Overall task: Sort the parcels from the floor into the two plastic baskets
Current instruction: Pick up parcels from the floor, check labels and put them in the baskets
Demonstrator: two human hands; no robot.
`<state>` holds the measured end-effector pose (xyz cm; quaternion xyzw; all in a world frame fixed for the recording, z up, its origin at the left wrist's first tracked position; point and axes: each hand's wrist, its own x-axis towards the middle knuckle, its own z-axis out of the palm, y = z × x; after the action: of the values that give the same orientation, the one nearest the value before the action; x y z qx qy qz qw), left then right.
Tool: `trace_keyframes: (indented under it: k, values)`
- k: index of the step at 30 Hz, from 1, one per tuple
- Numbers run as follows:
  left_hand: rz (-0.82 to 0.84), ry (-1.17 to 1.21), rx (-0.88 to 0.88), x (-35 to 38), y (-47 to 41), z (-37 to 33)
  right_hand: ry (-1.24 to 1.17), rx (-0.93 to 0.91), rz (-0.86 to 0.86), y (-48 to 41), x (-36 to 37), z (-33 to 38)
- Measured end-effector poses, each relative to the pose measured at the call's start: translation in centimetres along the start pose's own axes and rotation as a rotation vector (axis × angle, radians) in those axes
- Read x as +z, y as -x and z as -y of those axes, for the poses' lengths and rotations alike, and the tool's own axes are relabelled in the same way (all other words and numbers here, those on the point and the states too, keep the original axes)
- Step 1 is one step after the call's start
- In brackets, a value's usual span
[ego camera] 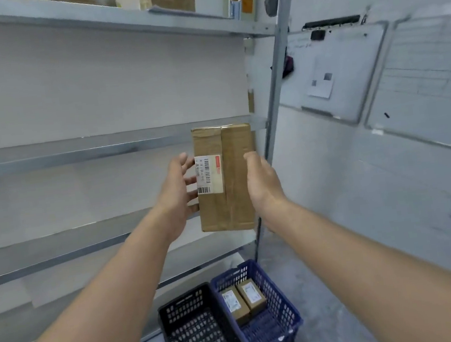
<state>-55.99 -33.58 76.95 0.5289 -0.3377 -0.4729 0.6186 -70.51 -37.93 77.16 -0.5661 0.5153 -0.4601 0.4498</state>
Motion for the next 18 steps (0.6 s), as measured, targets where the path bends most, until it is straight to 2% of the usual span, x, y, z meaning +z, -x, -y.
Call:
trace_keyframes:
  k: [9,18]
  values:
    - [0.165,0.001,-0.089,9.0,-14.3,4.5,0.047,0.088,-0.156,-12.0,-4.6,-3.7]
    - [0.198,-0.094,-0.174,13.6,-26.7,8.0,0.015,0.212,-0.229,-25.7,-4.9,-9.0]
